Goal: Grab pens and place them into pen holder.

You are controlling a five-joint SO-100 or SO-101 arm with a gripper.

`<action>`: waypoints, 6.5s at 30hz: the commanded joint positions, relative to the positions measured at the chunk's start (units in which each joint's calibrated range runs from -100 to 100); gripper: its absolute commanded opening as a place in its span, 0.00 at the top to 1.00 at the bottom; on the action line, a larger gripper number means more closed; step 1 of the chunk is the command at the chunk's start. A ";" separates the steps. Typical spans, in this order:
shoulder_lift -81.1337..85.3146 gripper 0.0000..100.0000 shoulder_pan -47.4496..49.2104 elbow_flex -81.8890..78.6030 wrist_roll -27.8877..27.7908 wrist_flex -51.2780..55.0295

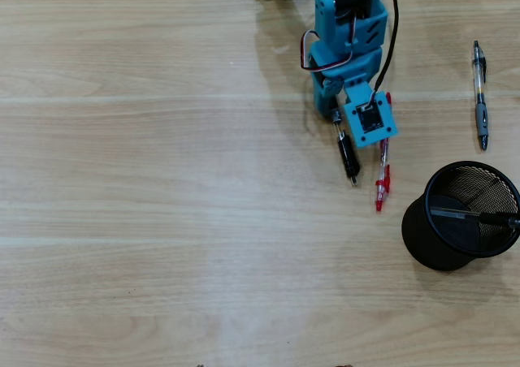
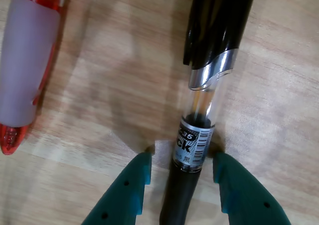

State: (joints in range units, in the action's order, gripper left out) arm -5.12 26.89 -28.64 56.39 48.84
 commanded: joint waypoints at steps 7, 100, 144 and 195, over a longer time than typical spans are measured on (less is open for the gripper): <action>6.47 0.98 -3.50 1.16 3.36 -0.75; -13.31 0.85 7.47 17.19 10.99 -11.58; 3.26 0.98 3.35 21.35 3.25 -58.42; -33.85 0.84 8.51 36.47 0.12 -86.35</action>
State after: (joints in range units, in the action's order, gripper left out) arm -40.84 36.51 4.56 59.15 -36.18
